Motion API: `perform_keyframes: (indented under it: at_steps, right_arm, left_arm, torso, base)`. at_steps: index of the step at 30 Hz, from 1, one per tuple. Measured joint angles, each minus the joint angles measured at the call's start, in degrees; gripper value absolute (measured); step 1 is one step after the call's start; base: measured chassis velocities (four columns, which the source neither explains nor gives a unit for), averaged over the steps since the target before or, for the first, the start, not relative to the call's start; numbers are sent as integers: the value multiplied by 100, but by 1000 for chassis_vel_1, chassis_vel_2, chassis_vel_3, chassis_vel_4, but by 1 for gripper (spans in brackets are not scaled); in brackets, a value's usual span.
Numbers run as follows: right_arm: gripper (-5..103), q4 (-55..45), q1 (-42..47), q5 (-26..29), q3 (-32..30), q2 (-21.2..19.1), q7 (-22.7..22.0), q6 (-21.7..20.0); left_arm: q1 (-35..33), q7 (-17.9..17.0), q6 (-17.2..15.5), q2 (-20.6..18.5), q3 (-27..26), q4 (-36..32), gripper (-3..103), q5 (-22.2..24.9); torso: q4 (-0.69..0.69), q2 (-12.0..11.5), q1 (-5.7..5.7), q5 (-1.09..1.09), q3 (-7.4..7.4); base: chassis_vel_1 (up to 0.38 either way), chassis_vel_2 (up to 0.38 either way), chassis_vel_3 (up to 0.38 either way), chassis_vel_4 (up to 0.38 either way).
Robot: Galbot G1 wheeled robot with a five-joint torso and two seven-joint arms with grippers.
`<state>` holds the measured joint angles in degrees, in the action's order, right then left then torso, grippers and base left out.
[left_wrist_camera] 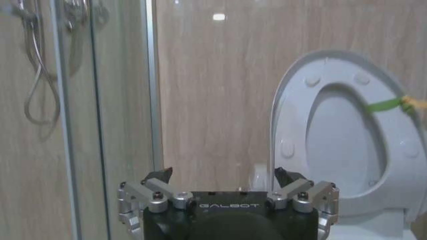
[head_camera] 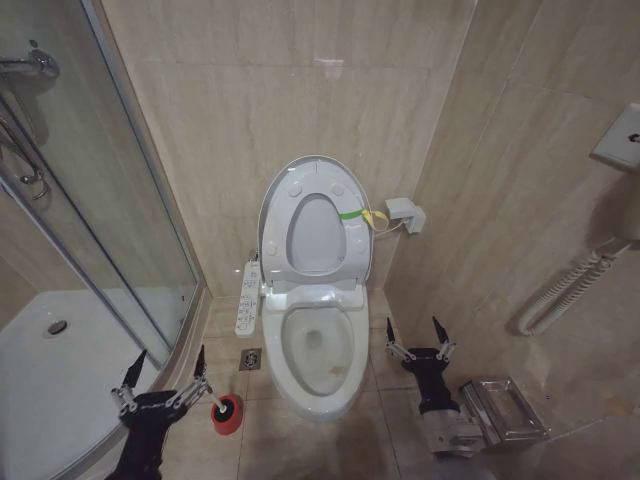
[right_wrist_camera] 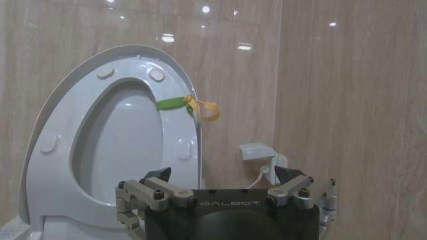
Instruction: Open the toilet lid, clean the toilet bowl with a toilet brush, close the toilet lid, and flush.
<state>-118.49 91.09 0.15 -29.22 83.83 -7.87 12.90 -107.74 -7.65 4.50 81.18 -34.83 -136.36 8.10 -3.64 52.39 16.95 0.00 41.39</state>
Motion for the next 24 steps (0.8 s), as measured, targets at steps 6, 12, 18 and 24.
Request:
perform_keyframes:
  at_steps: [6, 12, 18, 24]
  right_arm:
    - [100, 0, 0, 0, 0, 0, 0, 0]
    - [100, 0, 0, 0, 0, 0, 0, 0]
    - [100, 0, 0, 0, 0, 0, 0, 0]
    - [100, 0, 0, 0, 0, 0, 0, 0]
  left_arm:
    - [853, 221, -569, 72, -31, 590, 100, 223]
    - [1655, 429, -1111, 139, -63, 1139, 100, 430]
    - [2601, 669, -1741, 218, -100, 1781, 101, 673]
    - [2737, 710, -1838, 231, -106, 1880, 100, 713]
  torso:
    - [0, 0, 0, -1, 0]
    - [0, 0, 0, 0, 0]
    - [-1, 0, 0, -1, 0]
    - [0, 0, 0, 0, 0]
  base:
    - [0, 0, 0, 0]
    - [0, 0, 0, 0]
    - [0, 0, 0, 0]
    - [0, 0, 0, 0]
